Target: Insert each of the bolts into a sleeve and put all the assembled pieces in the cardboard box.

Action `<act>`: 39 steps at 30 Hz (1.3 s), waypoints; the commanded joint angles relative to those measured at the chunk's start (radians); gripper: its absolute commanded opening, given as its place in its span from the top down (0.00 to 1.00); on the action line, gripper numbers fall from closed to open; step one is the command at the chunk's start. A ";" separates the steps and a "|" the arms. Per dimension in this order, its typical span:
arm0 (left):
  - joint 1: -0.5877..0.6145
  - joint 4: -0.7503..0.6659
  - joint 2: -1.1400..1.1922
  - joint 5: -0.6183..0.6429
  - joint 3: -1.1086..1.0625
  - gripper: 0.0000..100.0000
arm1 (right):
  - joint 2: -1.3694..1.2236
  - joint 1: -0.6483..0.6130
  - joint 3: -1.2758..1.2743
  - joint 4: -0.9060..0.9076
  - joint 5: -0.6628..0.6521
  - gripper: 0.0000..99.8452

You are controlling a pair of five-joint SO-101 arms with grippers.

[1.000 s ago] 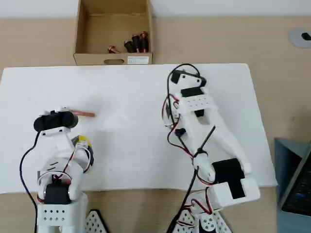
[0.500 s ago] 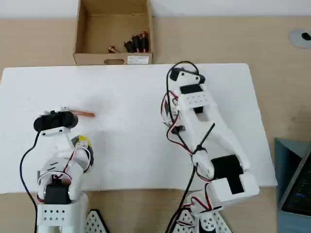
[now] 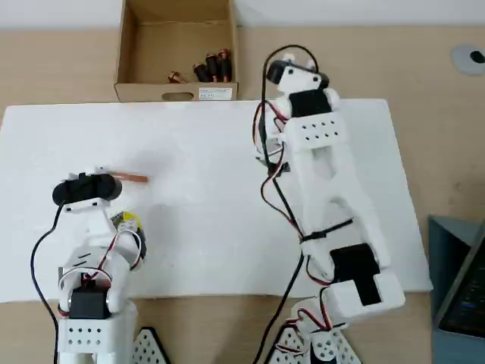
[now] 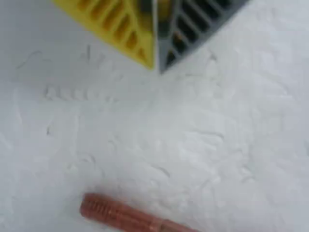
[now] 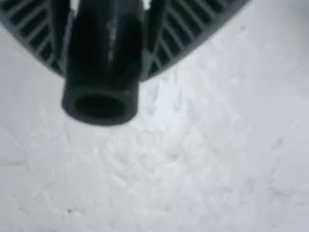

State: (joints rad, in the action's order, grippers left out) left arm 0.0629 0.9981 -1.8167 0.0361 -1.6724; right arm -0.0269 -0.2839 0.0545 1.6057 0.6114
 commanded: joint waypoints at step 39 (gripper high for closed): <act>0.106 0.302 0.067 -0.002 0.488 1.00 | 1.426 0.174 -0.947 -0.114 -0.155 0.99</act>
State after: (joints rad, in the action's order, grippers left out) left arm 0.1550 1.2774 -1.7983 0.0361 -1.3103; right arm 1.3126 -0.1212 -0.8339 1.5413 0.4749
